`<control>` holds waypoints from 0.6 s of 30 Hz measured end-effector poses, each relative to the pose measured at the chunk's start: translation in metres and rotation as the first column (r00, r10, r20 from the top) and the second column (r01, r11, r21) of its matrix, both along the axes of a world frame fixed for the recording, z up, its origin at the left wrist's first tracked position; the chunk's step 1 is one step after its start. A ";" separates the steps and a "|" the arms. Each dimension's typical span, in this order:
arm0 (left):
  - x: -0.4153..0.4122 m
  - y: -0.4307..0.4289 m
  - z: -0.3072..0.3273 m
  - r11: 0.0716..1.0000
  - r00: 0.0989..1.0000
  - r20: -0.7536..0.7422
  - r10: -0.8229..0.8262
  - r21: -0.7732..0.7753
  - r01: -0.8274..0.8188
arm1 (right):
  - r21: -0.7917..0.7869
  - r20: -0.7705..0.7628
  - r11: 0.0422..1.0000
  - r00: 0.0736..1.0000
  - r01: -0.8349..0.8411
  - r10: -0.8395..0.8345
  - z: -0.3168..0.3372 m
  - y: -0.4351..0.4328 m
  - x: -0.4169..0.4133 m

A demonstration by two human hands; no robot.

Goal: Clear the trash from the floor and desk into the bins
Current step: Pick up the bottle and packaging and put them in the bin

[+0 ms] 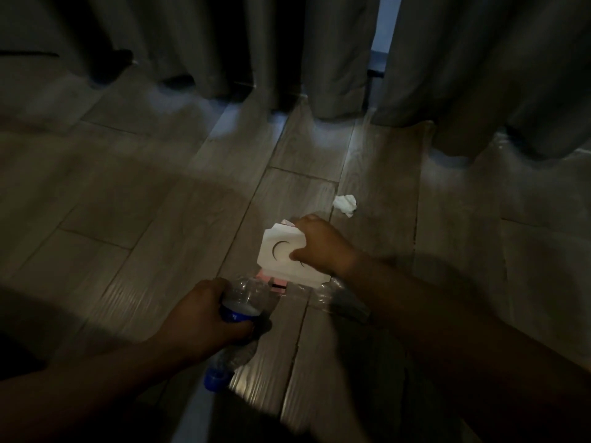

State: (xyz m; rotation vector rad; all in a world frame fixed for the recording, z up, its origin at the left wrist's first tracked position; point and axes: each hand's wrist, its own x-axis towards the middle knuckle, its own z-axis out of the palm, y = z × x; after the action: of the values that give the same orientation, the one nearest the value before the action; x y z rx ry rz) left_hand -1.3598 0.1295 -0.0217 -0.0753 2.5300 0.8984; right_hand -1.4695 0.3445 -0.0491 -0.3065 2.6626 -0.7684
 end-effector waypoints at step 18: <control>-0.007 -0.001 -0.004 1.000 1.000 -0.014 0.012 -0.021 -0.012 | -0.032 0.034 0.996 0.996 0.084 -0.083 -0.013 -0.005 -0.004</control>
State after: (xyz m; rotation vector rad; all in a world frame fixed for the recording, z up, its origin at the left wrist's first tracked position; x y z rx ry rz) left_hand -1.3665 0.1282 -0.0254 -0.0911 2.5549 0.8795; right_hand -1.4739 0.3393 -0.0617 -0.1908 2.6487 -0.8371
